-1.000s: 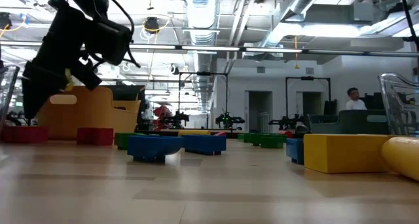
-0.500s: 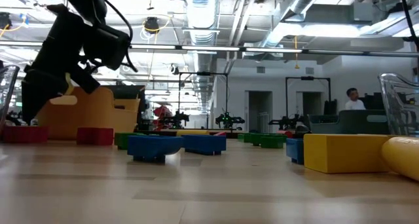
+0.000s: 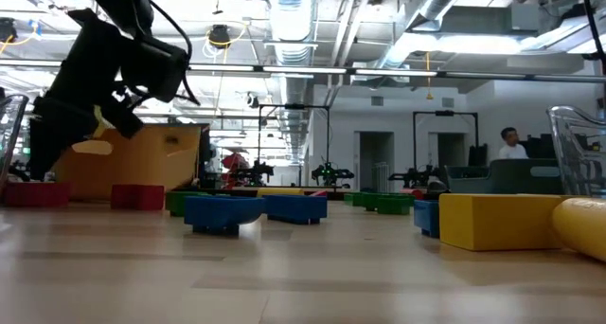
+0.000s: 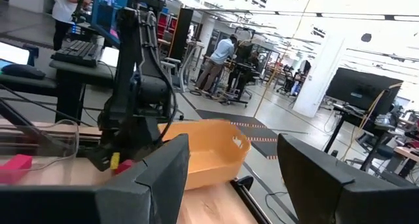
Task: Sort blocks
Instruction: Adjust the yellow bin
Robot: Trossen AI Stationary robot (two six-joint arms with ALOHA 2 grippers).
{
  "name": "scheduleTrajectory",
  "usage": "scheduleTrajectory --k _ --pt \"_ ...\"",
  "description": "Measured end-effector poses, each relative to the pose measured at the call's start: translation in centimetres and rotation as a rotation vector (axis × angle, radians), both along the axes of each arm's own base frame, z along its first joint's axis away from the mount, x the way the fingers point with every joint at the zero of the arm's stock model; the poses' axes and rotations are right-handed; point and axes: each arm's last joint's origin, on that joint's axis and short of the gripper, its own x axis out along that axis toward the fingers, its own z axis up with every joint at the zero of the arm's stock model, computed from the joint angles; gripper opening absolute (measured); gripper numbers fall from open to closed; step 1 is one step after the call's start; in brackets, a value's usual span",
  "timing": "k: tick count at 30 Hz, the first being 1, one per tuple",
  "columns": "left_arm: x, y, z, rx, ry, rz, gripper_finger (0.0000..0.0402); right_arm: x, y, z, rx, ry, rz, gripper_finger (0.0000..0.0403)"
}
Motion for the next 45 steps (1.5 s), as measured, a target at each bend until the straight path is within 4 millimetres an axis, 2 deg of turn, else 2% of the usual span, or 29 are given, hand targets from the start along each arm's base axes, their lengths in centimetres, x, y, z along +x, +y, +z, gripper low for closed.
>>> scheduleTrajectory --k 7,13,17,24,29,32,37,45 --pt "-0.3 -0.5 0.2 0.015 0.029 -0.02 0.0183 0.0 0.0 0.0 0.004 -0.001 0.0 0.0249" --pt "0.0 -0.6 1.4 0.019 0.04 -0.029 0.0183 0.0 0.0 0.0 0.006 -0.002 0.0 0.0249" --pt "-0.4 -1.0 1.7 -0.011 0.1 -0.056 0.0183 0.0 0.0 0.0 0.006 -0.002 0.0 0.0249" --pt "-0.2 -2.2 1.5 -0.053 0.118 -0.239 0.0183 0.0 0.0 0.0 0.006 -0.001 0.0 0.0249" --pt "-0.4 -2.7 1.2 -0.111 0.24 -0.389 0.0183 0.0 0.0 0.0 0.01 -0.004 0.0 0.0249" --pt "-0.4 -2.9 0.8 -0.129 0.315 -0.413 0.0183 0.0 0.0 0.0 0.011 -0.004 0.0 0.0249" --pt "-0.3 -2.8 0.4 -0.082 0.386 -0.417 0.0183 0.0 0.0 -0.1 0.014 0.001 0.0 0.0249" --pt "-0.8 -2.6 1.4 0.069 0.354 -0.431 0.0183 0.0 0.0 -0.2 0.024 0.006 0.001 0.0249"
